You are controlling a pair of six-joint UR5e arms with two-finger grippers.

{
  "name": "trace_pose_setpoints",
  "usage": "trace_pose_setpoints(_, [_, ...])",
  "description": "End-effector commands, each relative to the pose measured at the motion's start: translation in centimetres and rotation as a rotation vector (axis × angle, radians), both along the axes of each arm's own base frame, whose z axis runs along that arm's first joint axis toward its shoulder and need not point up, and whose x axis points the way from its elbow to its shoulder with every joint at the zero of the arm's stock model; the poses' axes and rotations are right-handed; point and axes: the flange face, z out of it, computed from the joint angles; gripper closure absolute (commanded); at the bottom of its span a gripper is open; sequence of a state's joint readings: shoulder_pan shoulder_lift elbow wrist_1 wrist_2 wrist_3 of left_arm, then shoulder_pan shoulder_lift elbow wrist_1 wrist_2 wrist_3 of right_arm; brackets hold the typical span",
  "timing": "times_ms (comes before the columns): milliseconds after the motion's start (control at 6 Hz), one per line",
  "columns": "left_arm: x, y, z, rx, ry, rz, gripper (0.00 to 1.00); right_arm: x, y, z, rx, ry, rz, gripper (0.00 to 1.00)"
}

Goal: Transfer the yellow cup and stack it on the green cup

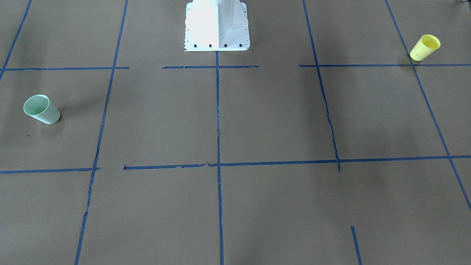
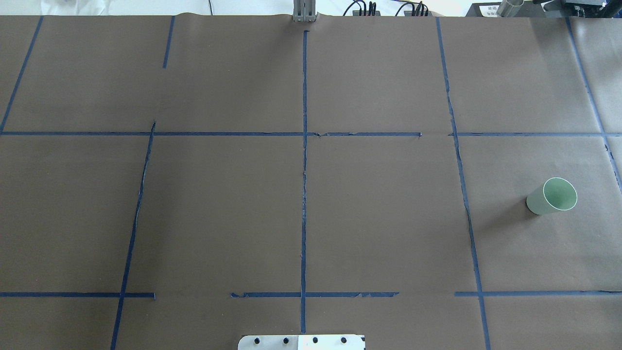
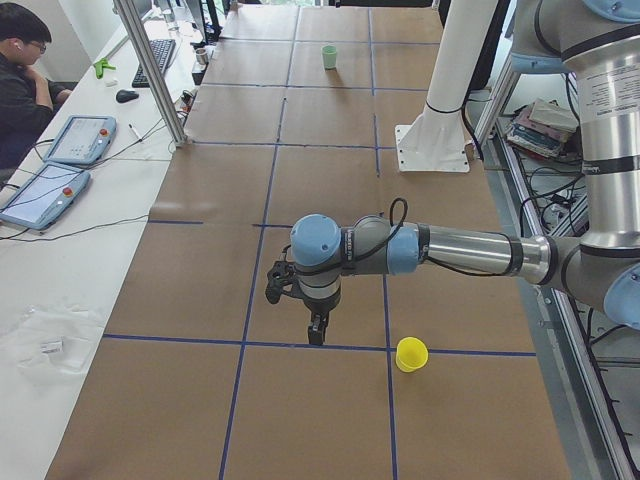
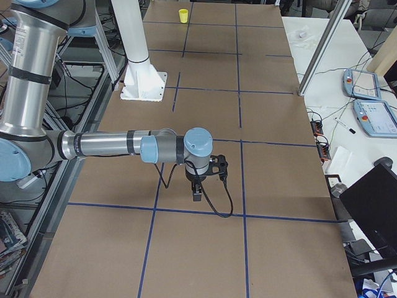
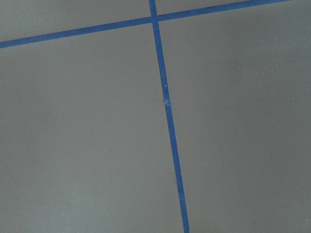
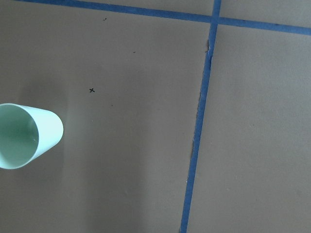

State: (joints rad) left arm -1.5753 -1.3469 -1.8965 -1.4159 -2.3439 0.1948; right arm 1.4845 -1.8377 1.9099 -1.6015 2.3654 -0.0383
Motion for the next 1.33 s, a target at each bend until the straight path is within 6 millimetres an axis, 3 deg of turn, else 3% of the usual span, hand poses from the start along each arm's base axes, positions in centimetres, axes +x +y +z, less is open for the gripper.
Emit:
trace_pose_setpoints(0, [0.0, -0.1, -0.3, 0.006, 0.000, 0.001, 0.00, 0.0, -0.1, -0.1, 0.002, 0.000, 0.000, 0.00])
trace_pose_setpoints(167, [0.1, -0.1, -0.4, 0.014, -0.001, 0.004, 0.00, -0.1, -0.2, -0.2, 0.005, -0.002, 0.000, 0.00])
trace_pose_setpoints(333, [0.2, -1.2, -1.9, 0.055, -0.003, 0.002, 0.00, -0.1, -0.2, -0.3, 0.006, -0.002, 0.000, 0.00])
trace_pose_setpoints(500, [0.1, -4.8, -4.9, 0.163, -0.016, 0.003, 0.00, -0.1, -0.2, -0.3, 0.009, -0.001, -0.001, 0.00])
trace_pose_setpoints(667, [0.0, -5.3, -6.5, 0.193, -0.005, -0.004, 0.00, -0.1, -0.2, -0.4, 0.010, -0.002, -0.001, 0.00])
trace_pose_setpoints(833, [0.0, -4.9, -7.8, 0.189, -0.006, -0.042, 0.00, 0.0, -0.2, -0.7, 0.015, -0.003, 0.000, 0.00])
trace_pose_setpoints(1167, [3.2, -0.7, -11.5, 0.181, 0.009, -0.151, 0.00, 0.0, -0.2, -0.7, 0.015, -0.004, 0.000, 0.00])
